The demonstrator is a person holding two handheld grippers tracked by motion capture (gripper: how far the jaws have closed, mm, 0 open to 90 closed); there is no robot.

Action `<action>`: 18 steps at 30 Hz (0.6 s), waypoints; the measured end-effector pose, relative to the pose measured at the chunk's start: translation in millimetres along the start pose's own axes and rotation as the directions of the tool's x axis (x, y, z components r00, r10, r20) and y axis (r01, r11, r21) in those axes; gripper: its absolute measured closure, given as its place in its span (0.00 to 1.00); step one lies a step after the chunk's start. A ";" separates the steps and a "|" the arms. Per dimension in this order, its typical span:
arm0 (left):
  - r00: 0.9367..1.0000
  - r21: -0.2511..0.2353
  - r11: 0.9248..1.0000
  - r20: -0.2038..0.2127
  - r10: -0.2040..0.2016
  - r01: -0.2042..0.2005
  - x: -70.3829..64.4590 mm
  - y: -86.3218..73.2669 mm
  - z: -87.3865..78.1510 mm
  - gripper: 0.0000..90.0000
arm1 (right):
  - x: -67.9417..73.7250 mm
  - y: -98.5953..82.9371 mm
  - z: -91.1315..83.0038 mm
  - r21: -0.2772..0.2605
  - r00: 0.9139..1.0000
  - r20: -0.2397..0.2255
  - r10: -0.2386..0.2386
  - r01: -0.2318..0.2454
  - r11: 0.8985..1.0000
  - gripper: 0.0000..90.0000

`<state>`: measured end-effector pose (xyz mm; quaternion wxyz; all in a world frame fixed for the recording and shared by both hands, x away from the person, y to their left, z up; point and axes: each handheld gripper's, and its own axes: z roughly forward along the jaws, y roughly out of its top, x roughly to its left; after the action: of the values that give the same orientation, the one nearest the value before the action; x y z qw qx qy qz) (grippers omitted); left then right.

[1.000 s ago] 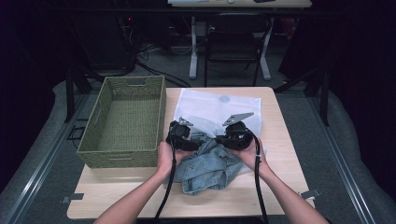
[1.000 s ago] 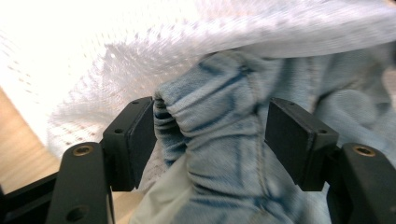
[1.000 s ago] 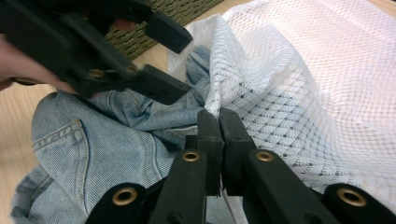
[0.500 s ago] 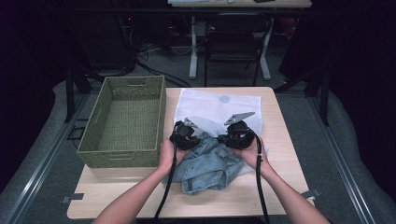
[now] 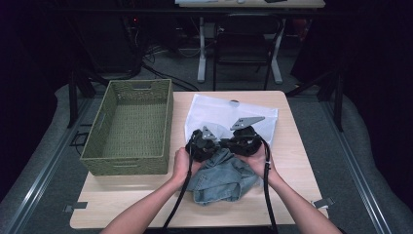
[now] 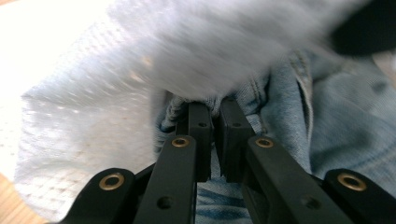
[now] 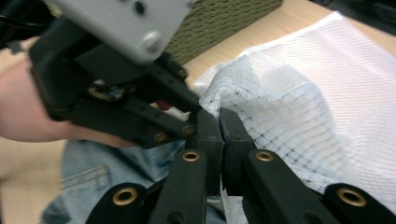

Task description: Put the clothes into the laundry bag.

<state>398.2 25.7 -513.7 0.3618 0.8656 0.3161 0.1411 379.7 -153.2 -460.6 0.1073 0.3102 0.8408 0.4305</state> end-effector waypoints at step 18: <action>0.988 0.191 0.979 0.118 -0.095 0.071 8.3 -34.4 -16.9 0.32 | -3.5 -13.2 3.5 0.125 0.999 0.048 -0.003 -0.003 0.992 0.98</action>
<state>381.2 58.7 -526.4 0.3042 0.8889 0.3402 0.0404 378.3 -158.8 -473.4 0.1078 0.3266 0.8633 0.3694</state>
